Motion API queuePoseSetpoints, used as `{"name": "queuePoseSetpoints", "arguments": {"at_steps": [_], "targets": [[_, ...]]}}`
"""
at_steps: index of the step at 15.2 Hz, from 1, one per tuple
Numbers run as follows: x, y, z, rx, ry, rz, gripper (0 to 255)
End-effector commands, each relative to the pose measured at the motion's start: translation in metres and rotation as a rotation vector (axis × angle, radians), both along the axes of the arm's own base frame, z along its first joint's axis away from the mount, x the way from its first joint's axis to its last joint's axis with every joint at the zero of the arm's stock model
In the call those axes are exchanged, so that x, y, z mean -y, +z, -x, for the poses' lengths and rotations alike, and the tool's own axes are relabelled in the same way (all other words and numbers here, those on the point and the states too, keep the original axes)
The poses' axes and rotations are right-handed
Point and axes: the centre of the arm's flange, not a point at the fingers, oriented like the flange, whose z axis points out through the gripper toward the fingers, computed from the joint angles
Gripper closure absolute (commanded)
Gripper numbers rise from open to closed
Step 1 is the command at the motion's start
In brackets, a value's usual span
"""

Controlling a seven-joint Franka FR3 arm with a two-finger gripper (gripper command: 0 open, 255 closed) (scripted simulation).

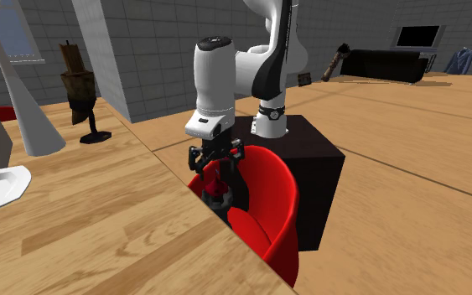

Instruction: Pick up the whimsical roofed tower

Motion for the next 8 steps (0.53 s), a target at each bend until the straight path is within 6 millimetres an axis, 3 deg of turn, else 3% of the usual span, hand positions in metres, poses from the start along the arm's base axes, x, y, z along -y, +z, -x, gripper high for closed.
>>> {"name": "queuePoseSetpoints", "arguments": {"at_steps": [1,2,3,8], "targets": [[0.0000,-0.0072,0.0011,0.000,0.000,0.000,0],[0.0000,-0.0073,0.0012,0.000,0.000,0.000,0],[-0.0005,-0.0075,0.0014,0.000,0.000,0.000,255],[-0.0008,-0.0074,0.0014,0.000,0.000,0.000,255]]}}
